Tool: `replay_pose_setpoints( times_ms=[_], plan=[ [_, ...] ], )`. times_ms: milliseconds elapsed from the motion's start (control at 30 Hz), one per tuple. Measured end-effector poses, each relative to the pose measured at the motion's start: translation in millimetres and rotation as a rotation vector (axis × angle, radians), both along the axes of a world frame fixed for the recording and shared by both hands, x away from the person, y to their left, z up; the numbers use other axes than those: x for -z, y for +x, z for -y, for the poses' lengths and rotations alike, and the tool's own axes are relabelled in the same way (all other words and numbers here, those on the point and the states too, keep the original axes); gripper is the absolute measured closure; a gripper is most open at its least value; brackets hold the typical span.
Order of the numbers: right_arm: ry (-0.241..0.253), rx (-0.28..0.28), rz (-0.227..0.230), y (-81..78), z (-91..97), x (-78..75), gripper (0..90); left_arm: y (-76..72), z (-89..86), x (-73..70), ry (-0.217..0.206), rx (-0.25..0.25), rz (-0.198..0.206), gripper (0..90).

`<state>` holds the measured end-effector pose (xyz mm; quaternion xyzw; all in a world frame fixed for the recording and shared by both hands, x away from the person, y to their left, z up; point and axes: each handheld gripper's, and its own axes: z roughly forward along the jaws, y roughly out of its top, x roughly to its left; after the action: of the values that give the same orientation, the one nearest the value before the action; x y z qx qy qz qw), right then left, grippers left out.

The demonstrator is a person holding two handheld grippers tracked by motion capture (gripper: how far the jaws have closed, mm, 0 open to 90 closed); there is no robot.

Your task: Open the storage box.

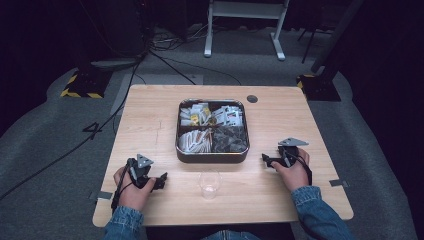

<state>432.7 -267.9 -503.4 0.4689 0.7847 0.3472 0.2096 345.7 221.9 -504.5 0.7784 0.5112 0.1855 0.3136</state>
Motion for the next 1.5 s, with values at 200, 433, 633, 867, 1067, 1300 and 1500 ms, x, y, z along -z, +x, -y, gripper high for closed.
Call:
replay_pose_setpoints(
  times_ms=[200, 433, 633, 867, 1067, 1300, 1500],
  plan=[
    [0.0, 0.001, -0.001, 0.1, -0.2, 0.0, 19.5, 3.0, -2.7, 0.0, 0.002, 0.037, 0.0, 6.7],
    [-0.001, -0.003, 0.0, -0.7, -0.1, 0.0, 19.5, 3.5, -3.3, 0.2, 0.004, 0.044, 0.002, 6.5],
    [-0.001, -0.006, -0.001, -1.0, -0.1, 0.0, 19.6, 3.3, -3.1, 0.2, 0.003, 0.042, 0.001, 6.6],
    [0.006, -0.022, 0.002, -2.2, 0.7, -0.9, 27.7, 4.9, -4.4, -0.1, 0.005, 0.059, 0.001, 6.4],
    [0.031, -0.031, 0.01, -3.6, 2.0, -9.6, 33.9, 7.7, -6.1, -0.1, 0.002, 0.068, 0.002, 6.6],
    [0.078, -0.077, 0.025, -9.8, -5.7, -34.1, 39.2, 8.0, -5.6, -0.1, 0.006, 0.055, 0.004, 7.0],
    [0.099, -0.129, 0.029, -12.6, -16.4, -58.9, 41.7, 7.6, -5.4, 0.1, 0.005, 0.054, 0.004, 7.1]
  ],
)
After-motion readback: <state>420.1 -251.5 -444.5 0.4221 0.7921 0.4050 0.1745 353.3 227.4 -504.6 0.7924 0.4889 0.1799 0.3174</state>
